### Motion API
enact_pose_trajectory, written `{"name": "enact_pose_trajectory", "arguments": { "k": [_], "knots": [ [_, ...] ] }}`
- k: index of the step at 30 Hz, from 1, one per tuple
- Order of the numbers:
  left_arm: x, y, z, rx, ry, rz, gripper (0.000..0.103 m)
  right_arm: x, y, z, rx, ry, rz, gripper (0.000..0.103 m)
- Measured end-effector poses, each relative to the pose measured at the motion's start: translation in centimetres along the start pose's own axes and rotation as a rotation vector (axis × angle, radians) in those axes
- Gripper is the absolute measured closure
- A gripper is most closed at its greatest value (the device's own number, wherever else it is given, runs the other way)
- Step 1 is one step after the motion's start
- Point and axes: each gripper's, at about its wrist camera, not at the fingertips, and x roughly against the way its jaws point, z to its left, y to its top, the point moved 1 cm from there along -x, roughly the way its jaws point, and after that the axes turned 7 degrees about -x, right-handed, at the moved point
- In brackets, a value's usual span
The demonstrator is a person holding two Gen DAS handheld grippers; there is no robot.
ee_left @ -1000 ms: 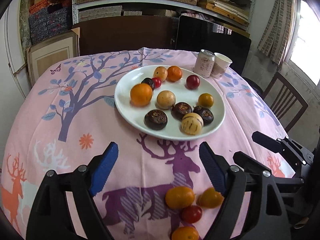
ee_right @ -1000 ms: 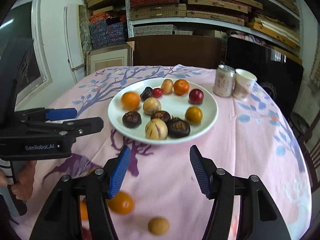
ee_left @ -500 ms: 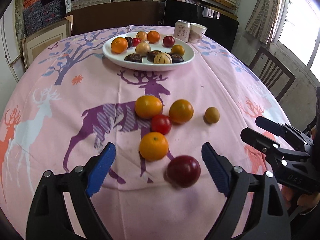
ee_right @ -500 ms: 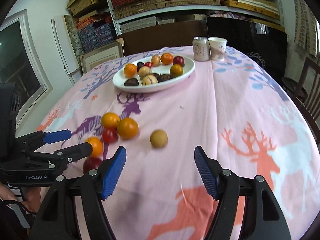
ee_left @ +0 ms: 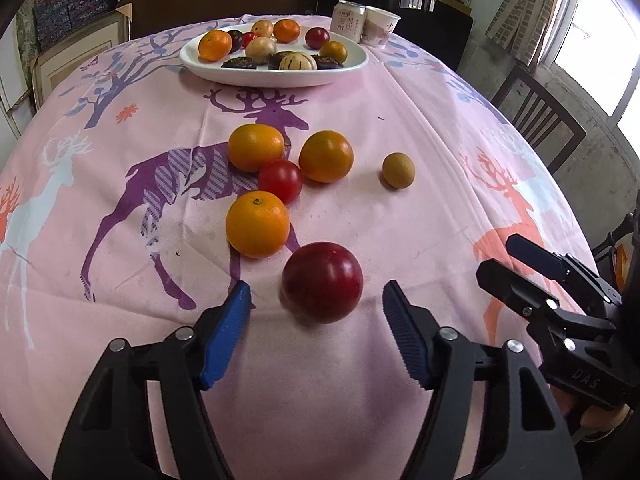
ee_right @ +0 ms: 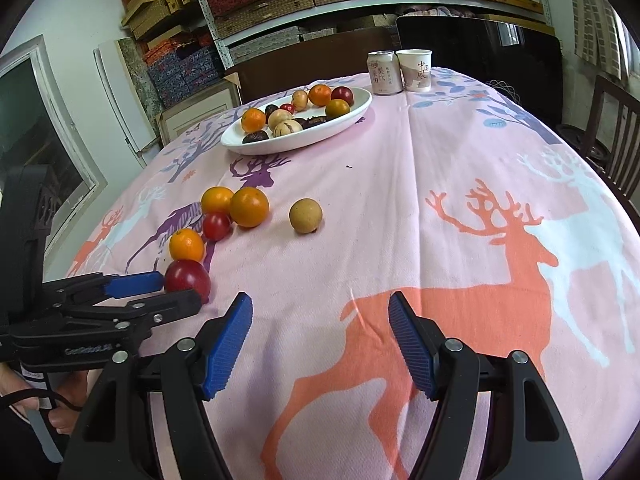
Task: Organize fruits
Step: 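Grasp a red plum with the left gripper while the right gripper grasps a small yellow fruit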
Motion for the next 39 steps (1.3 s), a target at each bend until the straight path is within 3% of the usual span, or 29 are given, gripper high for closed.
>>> {"name": "enact_pose_trajectory", "arguments": {
  "k": [4, 6, 8, 14, 17, 21, 23, 25, 32, 37, 39],
  "knots": [
    [-1.0, 0.7, -0.1, 0.016, 0.013, 0.020, 0.046, 0.0, -0.1, 0.3, 0.020, -0.007, 0.000, 0.032],
    [-1.2, 1.0, -0.1, 0.013, 0.028, 0.028, 0.055, -0.1, -0.1, 0.4, 0.025, -0.011, 0.005, 0.032],
    [-1.2, 1.2, 0.1, 0.010, -0.004, 0.029, 0.063, -0.2, 0.1, 0.5, 0.028, -0.012, 0.008, 0.032],
    [-0.2, 0.4, 0.5, -0.036, 0.008, 0.006, 0.063, -1.2, 1.8, 1.7, 0.066, -0.037, 0.027, 0.032],
    [0.6, 0.2, 1.8, -0.023, 0.009, -0.016, 0.063, -2.6, 2.9, 2.1, 0.077, -0.107, 0.043, 0.032],
    [1.2, 0.0, 3.8, 0.004, 0.017, -0.034, 0.063, -5.0, 4.1, 2.6, 0.077, -0.101, 0.097, 0.032],
    [1.2, 0.0, 4.6, 0.014, 0.022, -0.040, 0.063, -5.9, 4.3, 2.8, 0.076, -0.105, 0.112, 0.038],
    [1.2, 0.1, 5.3, 0.024, 0.040, -0.046, 0.063, -6.8, 4.6, 3.0, 0.070, -0.109, 0.128, 0.050],
    [0.4, 0.6, 6.8, 0.052, 0.021, -0.054, 0.063, -8.5, 5.6, 3.5, 0.075, -0.132, 0.132, 0.060],
    [-0.4, 0.7, 7.2, 0.066, 0.011, -0.037, 0.063, -9.0, 6.0, 3.7, 0.093, -0.151, 0.124, 0.076],
    [-0.4, 0.7, 7.2, 0.062, 0.013, -0.041, 0.063, -8.9, 5.9, 3.6, 0.083, -0.145, 0.118, 0.076]
  ]
}}
